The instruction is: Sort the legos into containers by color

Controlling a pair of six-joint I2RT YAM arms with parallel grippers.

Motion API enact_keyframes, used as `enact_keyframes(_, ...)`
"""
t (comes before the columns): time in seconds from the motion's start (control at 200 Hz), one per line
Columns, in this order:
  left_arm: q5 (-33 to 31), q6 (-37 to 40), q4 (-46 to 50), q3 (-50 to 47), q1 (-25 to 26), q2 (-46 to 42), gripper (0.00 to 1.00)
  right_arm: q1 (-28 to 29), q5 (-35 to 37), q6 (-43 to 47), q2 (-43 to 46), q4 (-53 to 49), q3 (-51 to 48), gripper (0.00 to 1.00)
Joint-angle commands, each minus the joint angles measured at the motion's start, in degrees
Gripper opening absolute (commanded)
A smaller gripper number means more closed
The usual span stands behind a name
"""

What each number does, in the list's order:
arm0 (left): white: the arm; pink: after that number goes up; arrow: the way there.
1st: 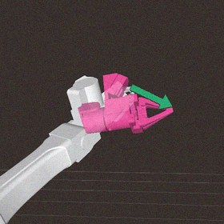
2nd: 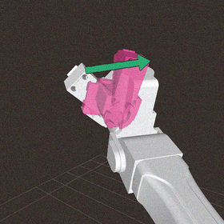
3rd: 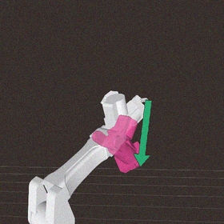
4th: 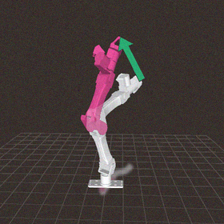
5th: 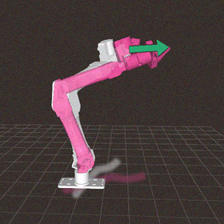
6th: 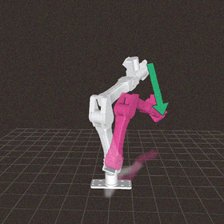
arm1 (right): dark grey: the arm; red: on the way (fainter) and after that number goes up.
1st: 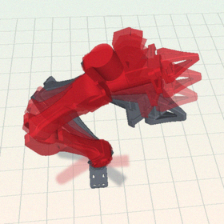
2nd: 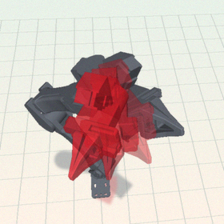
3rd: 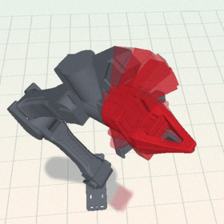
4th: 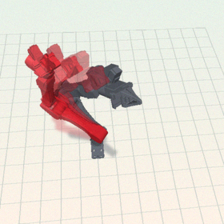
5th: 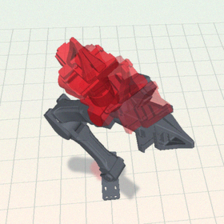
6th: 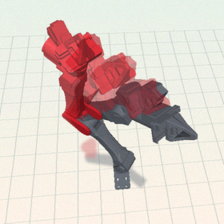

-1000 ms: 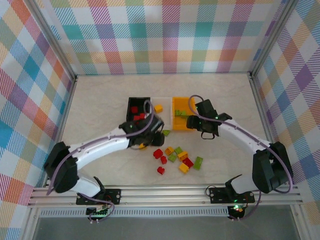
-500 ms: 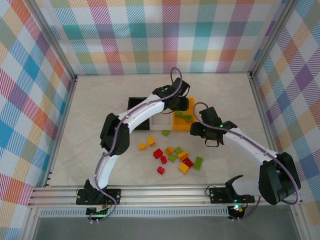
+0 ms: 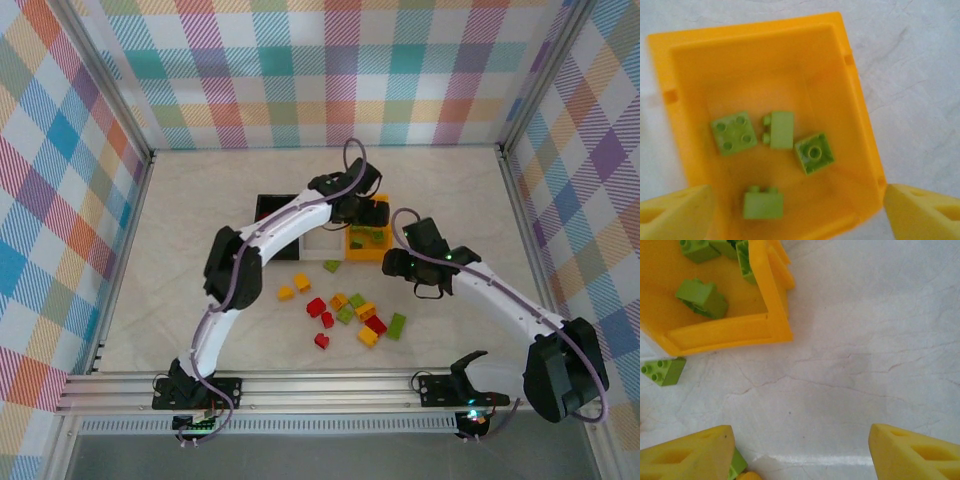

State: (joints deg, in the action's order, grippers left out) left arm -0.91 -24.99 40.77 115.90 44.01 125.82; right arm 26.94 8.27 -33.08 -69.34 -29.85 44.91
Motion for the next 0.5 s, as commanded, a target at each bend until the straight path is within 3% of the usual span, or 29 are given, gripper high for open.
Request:
enact_keyframes(0.0, 0.8, -1.9, -8.4, -12.1, 0.4, -15.2, 1.00, -0.3, -4.1, -2.3, 1.4, -3.8, -2.3, 0.69)
enact_keyframes(0.3, -1.4, -7.2, -20.5, -50.5, 0.6, -42.4, 1.00, 1.7, -10.4, -7.7, -3.3, -10.1, -5.6, 0.63)
enact_keyframes(0.5, -2.6, -9.7, -22.0, -64.0, 0.6, -54.5, 1.00, 1.9, -12.2, -10.1, -7.7, -12.1, -4.5, 0.62)
